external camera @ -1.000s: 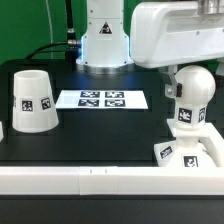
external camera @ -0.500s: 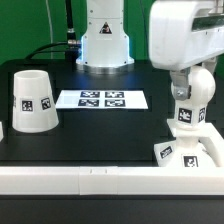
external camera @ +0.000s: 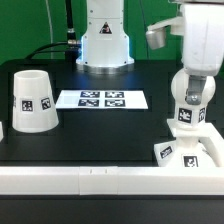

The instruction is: Assemble lamp

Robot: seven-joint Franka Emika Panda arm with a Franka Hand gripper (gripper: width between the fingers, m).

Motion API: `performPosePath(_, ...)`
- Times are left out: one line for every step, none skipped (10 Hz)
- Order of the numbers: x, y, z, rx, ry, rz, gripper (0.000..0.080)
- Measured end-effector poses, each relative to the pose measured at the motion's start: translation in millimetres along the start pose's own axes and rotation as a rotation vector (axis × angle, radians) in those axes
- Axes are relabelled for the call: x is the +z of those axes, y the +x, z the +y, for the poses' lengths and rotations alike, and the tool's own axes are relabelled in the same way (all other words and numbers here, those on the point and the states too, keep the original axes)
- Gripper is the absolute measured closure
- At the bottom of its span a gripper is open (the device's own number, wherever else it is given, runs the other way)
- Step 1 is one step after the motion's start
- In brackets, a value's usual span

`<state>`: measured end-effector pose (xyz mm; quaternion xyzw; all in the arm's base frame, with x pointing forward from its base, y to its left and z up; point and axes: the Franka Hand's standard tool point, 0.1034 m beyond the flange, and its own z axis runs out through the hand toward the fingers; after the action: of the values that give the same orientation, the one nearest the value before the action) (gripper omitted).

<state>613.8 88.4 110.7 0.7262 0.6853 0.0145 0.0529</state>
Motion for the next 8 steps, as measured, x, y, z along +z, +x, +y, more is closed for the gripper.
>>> performPosePath(-0.8,-0.1,0.8,-0.058,-0.002,-0.007,0.01)
performPosePath(-0.6,-1.2,1.3,-0.129,-0.004,-0.012,0.01)
performPosePath(1.1,-2.1,0.8,-0.169,-0.002,-0.015,0.01)
performPosePath(1.4,-2.7,0.8,-0.17,-0.001,-0.015,0.01)
performPosePath(1.6,-3.2,0.8,-0.167,-0.001,-0.016,0.0221)
performPosePath(1.6,-3.5,0.8,-0.156,-0.001,-0.016,0.0221)
performPosePath(1.6,-3.6,0.8,-0.137,-0.001,-0.016,0.0223)
performPosePath(1.7,-4.0,0.9,-0.136,-0.001,-0.016,0.0223)
